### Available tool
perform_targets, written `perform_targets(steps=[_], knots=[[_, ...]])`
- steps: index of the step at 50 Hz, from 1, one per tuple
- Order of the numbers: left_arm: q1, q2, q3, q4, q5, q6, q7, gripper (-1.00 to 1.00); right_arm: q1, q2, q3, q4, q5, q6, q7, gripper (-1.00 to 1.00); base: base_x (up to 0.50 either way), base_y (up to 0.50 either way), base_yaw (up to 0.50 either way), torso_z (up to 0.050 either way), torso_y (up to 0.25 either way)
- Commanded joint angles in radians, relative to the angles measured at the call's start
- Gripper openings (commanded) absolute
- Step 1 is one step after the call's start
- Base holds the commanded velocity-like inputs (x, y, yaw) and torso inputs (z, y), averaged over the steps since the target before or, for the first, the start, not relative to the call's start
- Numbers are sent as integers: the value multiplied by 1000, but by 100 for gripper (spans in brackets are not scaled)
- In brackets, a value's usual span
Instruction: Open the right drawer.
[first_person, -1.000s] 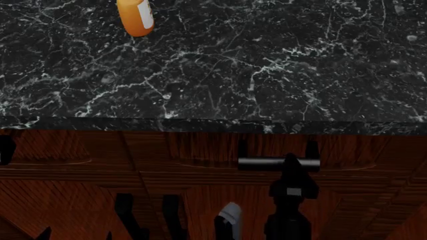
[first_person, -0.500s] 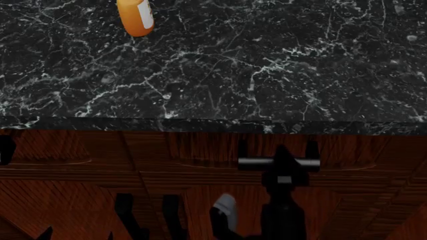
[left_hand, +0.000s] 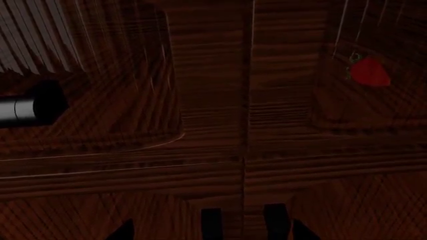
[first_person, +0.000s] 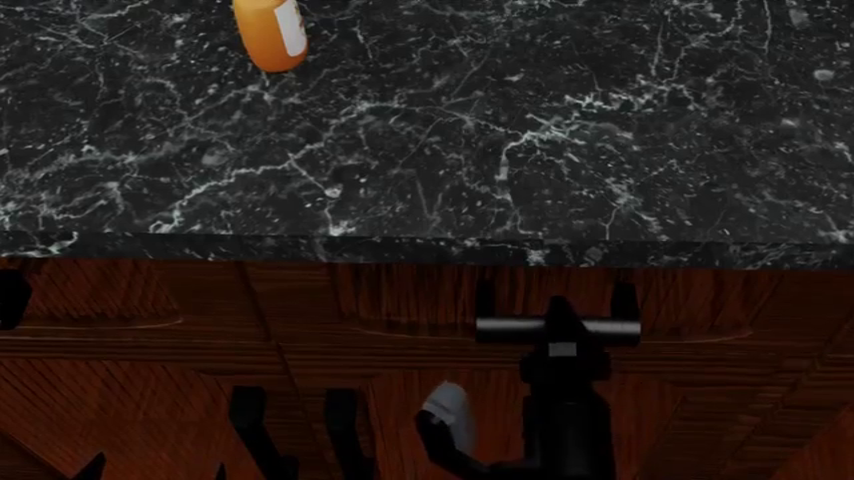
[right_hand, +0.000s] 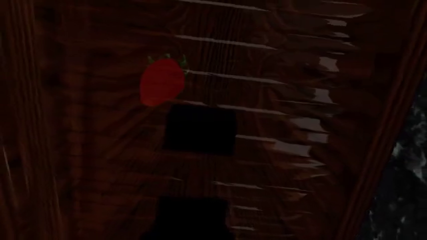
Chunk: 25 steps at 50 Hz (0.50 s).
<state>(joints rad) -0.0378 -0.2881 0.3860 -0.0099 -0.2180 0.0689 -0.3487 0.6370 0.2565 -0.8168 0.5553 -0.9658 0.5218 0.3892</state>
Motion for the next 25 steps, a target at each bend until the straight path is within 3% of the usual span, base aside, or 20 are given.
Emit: perform_targets(steps=[1, 25], knots=[[-2, 17, -21, -8, 1, 3, 29, 100, 12, -2, -6, -32, 61, -5, -20, -100, 0, 3, 5, 0, 0], [2, 9, -16, 3, -4, 3, 18, 100, -125, 89, -61, -337, -48, 70, -79, -100, 0, 5, 6, 4, 4]])
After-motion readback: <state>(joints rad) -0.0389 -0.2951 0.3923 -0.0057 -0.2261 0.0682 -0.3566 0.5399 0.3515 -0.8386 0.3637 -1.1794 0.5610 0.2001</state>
